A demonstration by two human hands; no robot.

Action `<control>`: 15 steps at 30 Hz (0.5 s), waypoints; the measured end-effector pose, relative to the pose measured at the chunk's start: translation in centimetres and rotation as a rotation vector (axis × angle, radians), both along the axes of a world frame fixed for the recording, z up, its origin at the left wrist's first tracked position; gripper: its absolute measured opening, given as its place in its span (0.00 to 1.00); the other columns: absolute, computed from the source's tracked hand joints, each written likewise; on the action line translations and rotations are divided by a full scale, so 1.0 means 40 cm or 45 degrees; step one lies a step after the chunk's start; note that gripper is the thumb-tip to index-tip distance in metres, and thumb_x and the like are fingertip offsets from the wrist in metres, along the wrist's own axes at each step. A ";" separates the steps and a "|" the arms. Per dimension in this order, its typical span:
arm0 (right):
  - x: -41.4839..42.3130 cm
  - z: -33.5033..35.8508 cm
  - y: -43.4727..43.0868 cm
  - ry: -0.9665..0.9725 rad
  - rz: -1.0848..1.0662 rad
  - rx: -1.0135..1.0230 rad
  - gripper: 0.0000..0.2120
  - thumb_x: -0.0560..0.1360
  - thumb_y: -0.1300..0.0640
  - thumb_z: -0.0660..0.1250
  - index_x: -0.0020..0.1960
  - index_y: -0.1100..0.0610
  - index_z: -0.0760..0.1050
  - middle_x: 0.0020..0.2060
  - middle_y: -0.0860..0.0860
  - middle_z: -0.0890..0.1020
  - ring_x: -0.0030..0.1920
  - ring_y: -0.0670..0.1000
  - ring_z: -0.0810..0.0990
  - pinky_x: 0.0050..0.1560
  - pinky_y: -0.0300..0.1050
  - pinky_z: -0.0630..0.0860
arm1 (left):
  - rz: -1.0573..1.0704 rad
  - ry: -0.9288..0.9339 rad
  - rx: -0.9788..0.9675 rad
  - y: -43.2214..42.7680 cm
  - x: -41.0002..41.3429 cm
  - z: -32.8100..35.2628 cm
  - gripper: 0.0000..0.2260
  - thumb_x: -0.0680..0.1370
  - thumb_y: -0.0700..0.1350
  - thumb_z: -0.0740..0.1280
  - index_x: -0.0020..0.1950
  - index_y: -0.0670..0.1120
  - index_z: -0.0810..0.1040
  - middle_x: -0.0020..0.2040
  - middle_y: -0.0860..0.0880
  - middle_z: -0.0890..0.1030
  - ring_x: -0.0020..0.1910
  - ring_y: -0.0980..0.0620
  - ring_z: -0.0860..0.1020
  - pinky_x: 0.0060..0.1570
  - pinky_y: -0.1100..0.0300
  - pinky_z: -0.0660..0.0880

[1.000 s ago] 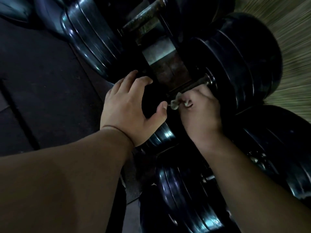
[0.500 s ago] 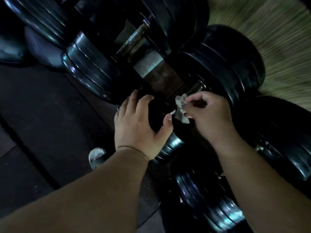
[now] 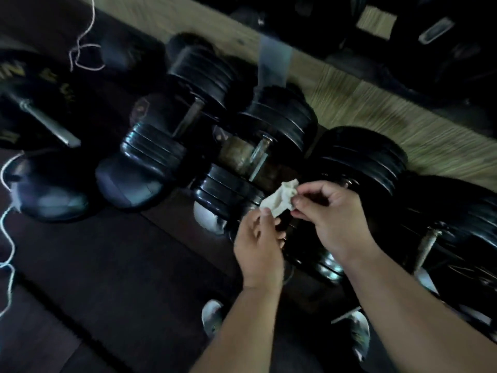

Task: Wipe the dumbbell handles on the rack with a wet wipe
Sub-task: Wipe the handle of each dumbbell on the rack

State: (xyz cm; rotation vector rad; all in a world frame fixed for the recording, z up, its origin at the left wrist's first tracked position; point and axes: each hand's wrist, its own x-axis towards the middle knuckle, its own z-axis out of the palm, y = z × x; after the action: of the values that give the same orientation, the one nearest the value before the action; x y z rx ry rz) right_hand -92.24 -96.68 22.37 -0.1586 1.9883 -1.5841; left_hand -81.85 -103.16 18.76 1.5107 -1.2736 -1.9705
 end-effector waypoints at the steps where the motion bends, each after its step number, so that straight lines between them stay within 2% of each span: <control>1: 0.026 0.011 -0.021 0.008 0.015 0.025 0.06 0.74 0.64 0.74 0.48 0.56 0.84 0.44 0.51 0.87 0.46 0.51 0.87 0.52 0.53 0.84 | -0.012 0.044 0.075 -0.043 0.017 0.022 0.06 0.83 0.51 0.68 0.54 0.51 0.83 0.47 0.47 0.87 0.42 0.49 0.85 0.46 0.49 0.84; 5: 0.126 0.050 -0.090 0.160 0.128 0.175 0.07 0.75 0.62 0.74 0.48 0.51 0.84 0.44 0.44 0.86 0.46 0.45 0.85 0.55 0.48 0.82 | -0.234 0.020 0.118 -0.203 0.071 0.094 0.07 0.80 0.48 0.73 0.53 0.45 0.85 0.48 0.43 0.87 0.45 0.50 0.86 0.44 0.53 0.85; 8: 0.185 0.084 -0.109 0.162 0.138 0.234 0.08 0.75 0.65 0.73 0.49 0.53 0.84 0.44 0.46 0.86 0.45 0.45 0.85 0.55 0.49 0.82 | -0.431 0.047 0.187 -0.273 0.103 0.150 0.07 0.79 0.44 0.75 0.51 0.40 0.85 0.48 0.43 0.88 0.48 0.48 0.87 0.45 0.54 0.85; 11: 0.220 0.121 -0.120 0.167 0.124 0.238 0.08 0.76 0.65 0.72 0.50 0.53 0.84 0.43 0.48 0.87 0.43 0.48 0.85 0.50 0.49 0.83 | -0.648 0.077 0.182 -0.297 0.128 0.199 0.08 0.78 0.42 0.76 0.51 0.38 0.85 0.45 0.43 0.86 0.45 0.50 0.86 0.45 0.55 0.85; 13: 0.230 0.144 -0.126 0.173 0.123 0.217 0.08 0.76 0.66 0.72 0.50 0.54 0.84 0.44 0.49 0.87 0.42 0.48 0.85 0.49 0.49 0.82 | -0.712 0.119 0.171 -0.307 0.140 0.222 0.03 0.78 0.39 0.75 0.48 0.39 0.84 0.41 0.44 0.84 0.42 0.50 0.84 0.44 0.56 0.85; 15: 0.232 0.156 -0.130 0.157 0.132 0.201 0.10 0.76 0.67 0.71 0.51 0.54 0.84 0.45 0.48 0.87 0.44 0.47 0.85 0.50 0.47 0.81 | -0.711 0.093 0.107 -0.326 0.142 0.230 0.03 0.79 0.38 0.74 0.49 0.41 0.82 0.38 0.45 0.83 0.37 0.49 0.81 0.39 0.57 0.84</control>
State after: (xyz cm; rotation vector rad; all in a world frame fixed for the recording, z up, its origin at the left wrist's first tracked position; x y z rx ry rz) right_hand -82.96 -101.89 28.63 -0.2984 2.1533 -1.3754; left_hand -76.18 -116.20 27.98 1.1843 -1.7396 -2.4123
